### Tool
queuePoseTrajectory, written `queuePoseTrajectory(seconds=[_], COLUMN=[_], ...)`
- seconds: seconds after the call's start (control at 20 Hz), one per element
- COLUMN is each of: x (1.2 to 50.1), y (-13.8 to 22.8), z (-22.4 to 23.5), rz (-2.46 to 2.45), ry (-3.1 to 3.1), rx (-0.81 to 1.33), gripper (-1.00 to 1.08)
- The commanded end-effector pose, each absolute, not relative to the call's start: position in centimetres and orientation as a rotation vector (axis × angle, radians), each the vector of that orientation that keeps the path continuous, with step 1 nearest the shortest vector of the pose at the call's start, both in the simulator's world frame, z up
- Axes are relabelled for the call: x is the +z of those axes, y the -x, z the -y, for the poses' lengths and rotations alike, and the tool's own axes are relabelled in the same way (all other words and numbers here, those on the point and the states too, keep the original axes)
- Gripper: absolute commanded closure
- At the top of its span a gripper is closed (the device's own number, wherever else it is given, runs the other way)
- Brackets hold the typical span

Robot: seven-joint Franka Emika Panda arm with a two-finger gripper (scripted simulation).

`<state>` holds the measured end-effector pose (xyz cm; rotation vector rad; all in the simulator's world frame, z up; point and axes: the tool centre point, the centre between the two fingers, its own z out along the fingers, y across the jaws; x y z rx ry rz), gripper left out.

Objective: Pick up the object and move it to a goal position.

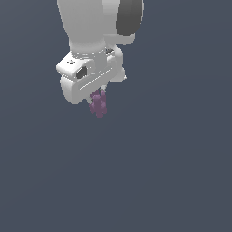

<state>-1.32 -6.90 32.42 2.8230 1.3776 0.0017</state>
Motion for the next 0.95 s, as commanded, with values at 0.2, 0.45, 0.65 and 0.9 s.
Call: queuePoseTrajectory(seconds=[0.2, 0.45, 0.65, 0.9], x=[38.1, 40.8, 42.0, 42.5], y=[1.0, 0.7, 0.5, 0.4], z=[6.3, 6.1, 5.9, 5.9], rz=[-1.377, -1.376, -1.376, -1.376], ry=[-2.824, -2.824, -2.824, -2.824], rx=[0.000, 0.000, 0.000, 0.000], gripper=[1.08, 1.08, 1.08, 1.08])
